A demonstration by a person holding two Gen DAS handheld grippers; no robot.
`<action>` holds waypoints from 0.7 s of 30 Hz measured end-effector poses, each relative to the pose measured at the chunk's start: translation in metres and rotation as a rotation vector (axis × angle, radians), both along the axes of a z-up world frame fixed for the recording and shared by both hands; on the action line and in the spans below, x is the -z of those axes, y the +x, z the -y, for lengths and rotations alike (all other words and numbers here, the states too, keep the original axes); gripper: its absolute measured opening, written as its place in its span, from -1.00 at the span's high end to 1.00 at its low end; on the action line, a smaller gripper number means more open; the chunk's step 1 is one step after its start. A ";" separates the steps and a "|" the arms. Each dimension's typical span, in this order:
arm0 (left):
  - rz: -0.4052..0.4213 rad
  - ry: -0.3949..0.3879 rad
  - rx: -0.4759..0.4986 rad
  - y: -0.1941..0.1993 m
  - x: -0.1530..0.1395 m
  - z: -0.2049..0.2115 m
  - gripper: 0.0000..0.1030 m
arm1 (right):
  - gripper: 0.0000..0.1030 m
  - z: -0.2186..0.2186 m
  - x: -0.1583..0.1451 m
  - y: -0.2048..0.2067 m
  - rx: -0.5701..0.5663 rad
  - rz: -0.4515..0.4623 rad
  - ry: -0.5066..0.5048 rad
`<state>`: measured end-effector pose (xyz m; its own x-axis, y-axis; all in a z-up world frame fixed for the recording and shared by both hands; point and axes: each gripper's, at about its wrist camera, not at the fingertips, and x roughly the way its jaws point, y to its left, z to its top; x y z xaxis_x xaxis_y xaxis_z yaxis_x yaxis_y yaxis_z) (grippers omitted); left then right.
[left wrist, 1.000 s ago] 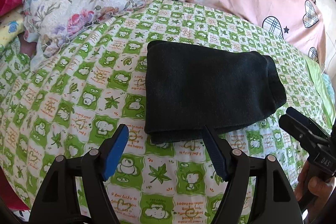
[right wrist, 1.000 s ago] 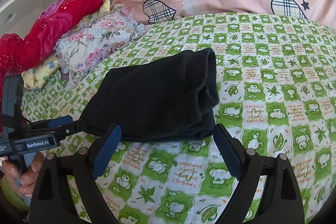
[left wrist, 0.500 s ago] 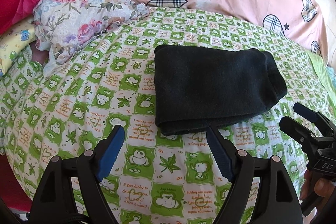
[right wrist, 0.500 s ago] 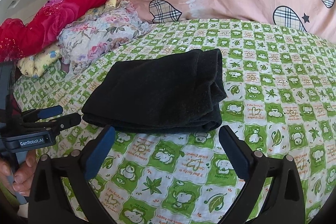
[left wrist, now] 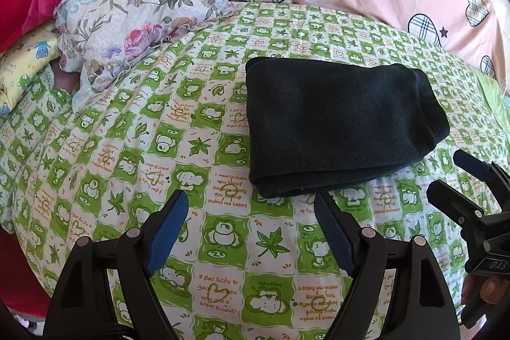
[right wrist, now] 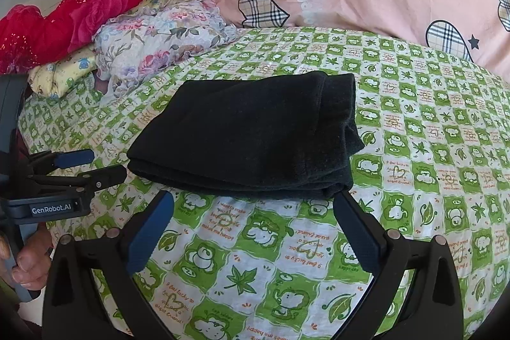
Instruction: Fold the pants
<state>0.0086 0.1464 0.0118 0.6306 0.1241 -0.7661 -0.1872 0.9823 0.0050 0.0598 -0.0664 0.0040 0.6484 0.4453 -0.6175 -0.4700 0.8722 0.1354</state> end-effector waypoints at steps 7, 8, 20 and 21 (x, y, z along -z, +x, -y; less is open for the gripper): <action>0.024 0.019 0.014 0.000 -0.002 0.001 -0.60 | -0.95 -0.002 0.000 0.002 0.006 0.011 0.001; 0.025 0.019 0.018 0.000 -0.002 0.001 -0.60 | -0.95 -0.002 0.000 0.002 0.005 0.011 0.000; 0.037 0.050 0.026 0.004 0.001 0.003 -0.60 | -0.95 -0.012 0.003 0.005 -0.008 0.003 -0.012; 0.040 0.050 0.026 0.004 0.000 0.002 -0.60 | -0.95 -0.013 0.003 0.005 -0.008 0.003 -0.011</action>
<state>0.0129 0.1441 0.0115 0.6642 0.1446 -0.7334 -0.1624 0.9856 0.0472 0.0645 -0.0539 0.0013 0.6469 0.4437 -0.6202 -0.4773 0.8699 0.1244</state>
